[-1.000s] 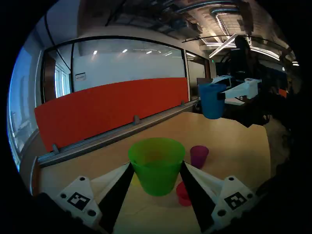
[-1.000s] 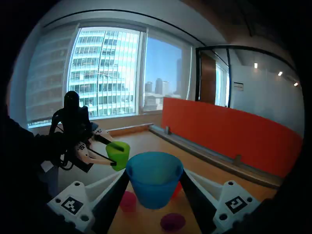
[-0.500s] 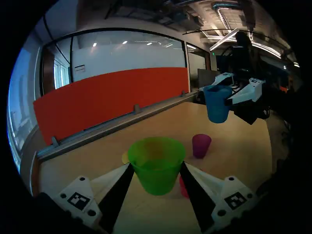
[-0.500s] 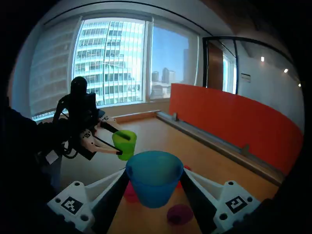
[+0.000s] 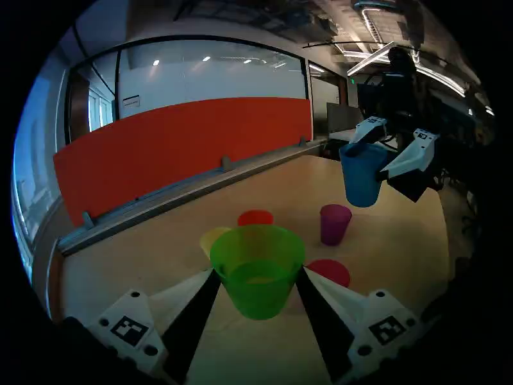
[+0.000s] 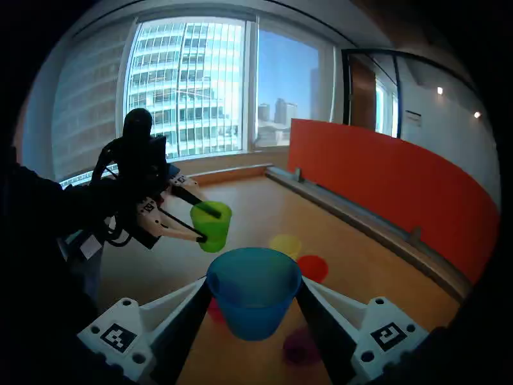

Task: Pour water

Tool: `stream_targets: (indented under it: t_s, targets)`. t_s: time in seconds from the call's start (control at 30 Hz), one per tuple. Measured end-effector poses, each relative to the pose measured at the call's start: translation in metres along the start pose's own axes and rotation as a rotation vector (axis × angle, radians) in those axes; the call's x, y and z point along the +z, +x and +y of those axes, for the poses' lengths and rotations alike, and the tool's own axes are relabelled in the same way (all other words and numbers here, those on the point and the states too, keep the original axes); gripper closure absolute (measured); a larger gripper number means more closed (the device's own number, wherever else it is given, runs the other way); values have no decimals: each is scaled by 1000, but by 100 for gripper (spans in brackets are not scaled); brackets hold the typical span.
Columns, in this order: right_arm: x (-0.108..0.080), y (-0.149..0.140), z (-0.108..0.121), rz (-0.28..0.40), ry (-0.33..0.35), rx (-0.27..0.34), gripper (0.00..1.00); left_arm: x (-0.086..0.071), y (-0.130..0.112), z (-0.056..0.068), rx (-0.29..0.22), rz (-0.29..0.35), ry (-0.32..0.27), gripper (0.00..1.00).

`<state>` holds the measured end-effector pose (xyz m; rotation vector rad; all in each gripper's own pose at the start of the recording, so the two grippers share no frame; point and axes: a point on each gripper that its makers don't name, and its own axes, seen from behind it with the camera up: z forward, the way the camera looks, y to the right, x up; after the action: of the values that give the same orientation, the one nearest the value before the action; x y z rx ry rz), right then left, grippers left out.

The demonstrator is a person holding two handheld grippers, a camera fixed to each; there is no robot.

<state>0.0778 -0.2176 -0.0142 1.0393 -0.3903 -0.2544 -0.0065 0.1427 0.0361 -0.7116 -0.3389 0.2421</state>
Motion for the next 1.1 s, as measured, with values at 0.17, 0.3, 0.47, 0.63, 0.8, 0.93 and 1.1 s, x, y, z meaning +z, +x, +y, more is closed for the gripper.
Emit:
stream_targets:
  t_s: [0.17,0.3,0.47,0.63,0.8,0.93,1.1]
  targets:
    - [6,-11,-4,-22,14,7,8,2,-9,1,-4,-23,-6,18]
    - [10,-20,-4,-39,18,13,8,3,-13,2,-1,-35,-8,18]
    - [14,-37,-4,-78,17,7,8,4,-20,3,2,-55,-13,17]
    - [19,-52,-6,-107,24,-3,8,6,-29,4,6,-83,-14,17]
    - [25,-65,-8,-131,26,-14,8,9,-40,8,14,-118,-22,17]
    - [27,-74,-10,-149,30,-23,8,12,-50,10,18,-149,-29,17]
    - [30,-86,-12,-170,37,-26,8,17,-61,11,18,-185,-35,17]
